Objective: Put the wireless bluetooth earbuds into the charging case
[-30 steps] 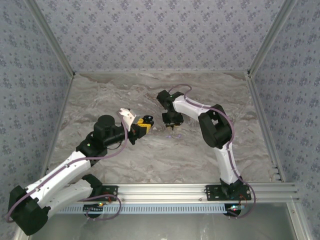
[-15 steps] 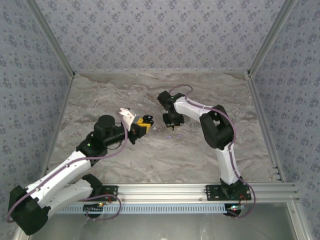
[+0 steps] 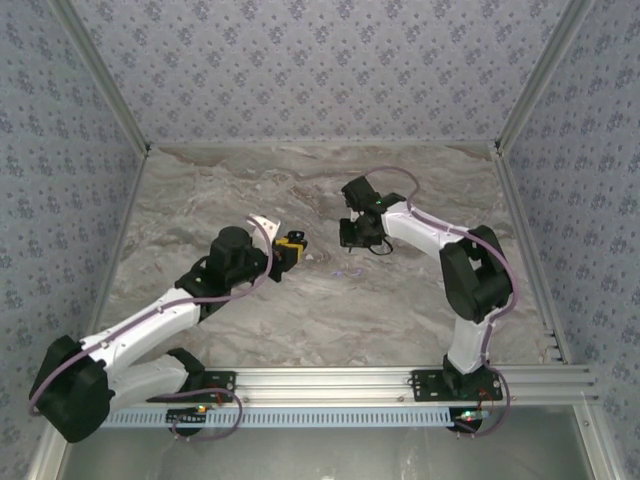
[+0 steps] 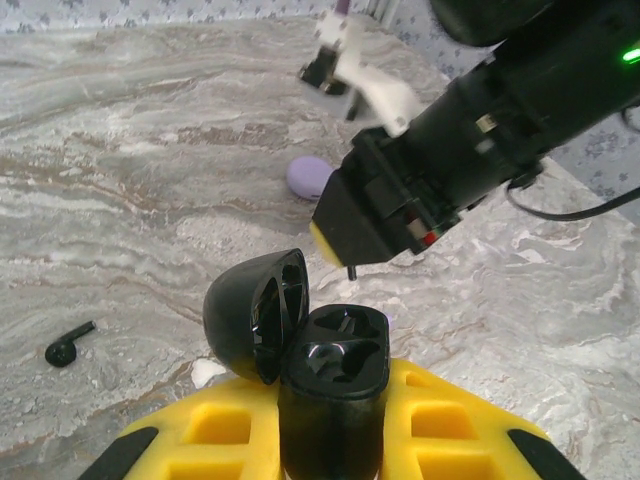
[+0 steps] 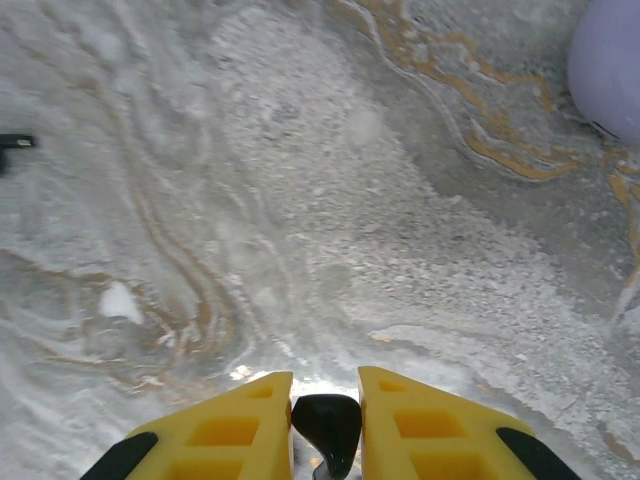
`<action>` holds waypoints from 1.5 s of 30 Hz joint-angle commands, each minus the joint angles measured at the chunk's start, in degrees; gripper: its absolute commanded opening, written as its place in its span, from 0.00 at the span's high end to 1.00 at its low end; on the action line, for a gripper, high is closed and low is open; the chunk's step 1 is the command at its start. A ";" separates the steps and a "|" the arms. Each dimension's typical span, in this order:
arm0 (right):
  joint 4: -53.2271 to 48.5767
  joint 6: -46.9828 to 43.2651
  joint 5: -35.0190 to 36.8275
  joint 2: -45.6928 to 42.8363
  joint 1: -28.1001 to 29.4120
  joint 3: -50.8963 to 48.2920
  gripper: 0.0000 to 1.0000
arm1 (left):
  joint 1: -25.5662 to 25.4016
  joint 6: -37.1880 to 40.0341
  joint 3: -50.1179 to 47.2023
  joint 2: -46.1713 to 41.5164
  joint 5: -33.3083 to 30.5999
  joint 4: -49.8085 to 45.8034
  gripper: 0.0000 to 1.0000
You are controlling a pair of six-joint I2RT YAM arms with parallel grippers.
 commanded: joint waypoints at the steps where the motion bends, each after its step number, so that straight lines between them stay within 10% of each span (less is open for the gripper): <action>1: 5.81 -0.99 -3.38 -3.98 -0.15 -2.66 0.80 | -0.30 -1.59 -0.74 0.91 -0.64 4.81 0.81; 20: 15.97 -4.02 -12.22 -20.92 3.11 -8.71 0.79 | -0.30 4.87 -10.49 -1.13 5.34 18.10 0.81; 45: 18.47 -5.41 -9.15 -22.67 12.47 -7.27 0.78 | -0.30 2.35 -9.53 -0.70 4.36 21.44 0.81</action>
